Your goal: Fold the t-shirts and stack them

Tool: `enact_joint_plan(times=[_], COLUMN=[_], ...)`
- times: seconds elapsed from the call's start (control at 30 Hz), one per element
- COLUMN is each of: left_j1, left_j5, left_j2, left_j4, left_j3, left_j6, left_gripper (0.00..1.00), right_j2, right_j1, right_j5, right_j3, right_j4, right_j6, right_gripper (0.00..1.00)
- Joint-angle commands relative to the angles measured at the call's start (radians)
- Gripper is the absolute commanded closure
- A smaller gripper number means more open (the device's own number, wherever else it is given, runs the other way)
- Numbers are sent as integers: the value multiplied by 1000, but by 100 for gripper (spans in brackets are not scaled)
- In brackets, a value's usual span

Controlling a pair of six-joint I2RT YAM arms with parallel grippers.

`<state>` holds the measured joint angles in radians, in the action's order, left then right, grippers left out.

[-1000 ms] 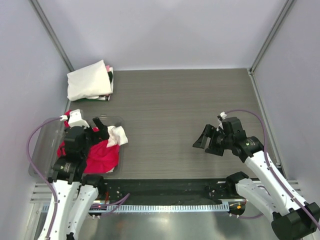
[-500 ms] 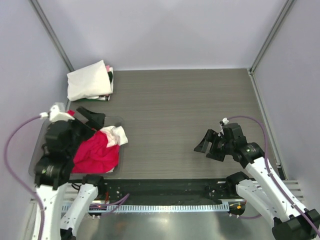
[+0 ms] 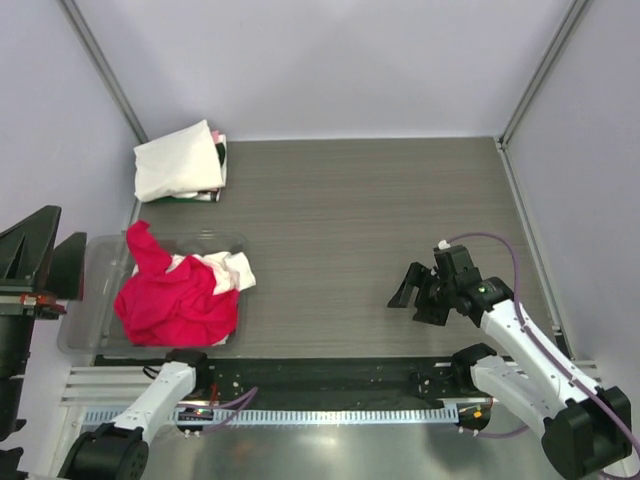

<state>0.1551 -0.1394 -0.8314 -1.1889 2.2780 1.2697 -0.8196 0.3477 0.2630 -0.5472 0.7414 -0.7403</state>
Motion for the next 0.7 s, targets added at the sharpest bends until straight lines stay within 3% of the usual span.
enact_joint_plan(times=[0.0, 0.37, 0.67], left_j1=[0, -2, 0], left_j5=[1, 43, 86], left_j2=[-63, -25, -15], left_j4=[-19, 239, 334], left_j3=[-8, -163, -187], left_j6=[82, 115, 197], left_gripper=[0, 0, 0], right_j2=[-45, -102, -84], right_j1=[7, 7, 8], right_j5=[-22, -27, -28], right_j3=[-3, -23, -8], right_j4=[-63, -106, -116], right_j6=[4, -33, -45], right_gripper=[20, 20, 20])
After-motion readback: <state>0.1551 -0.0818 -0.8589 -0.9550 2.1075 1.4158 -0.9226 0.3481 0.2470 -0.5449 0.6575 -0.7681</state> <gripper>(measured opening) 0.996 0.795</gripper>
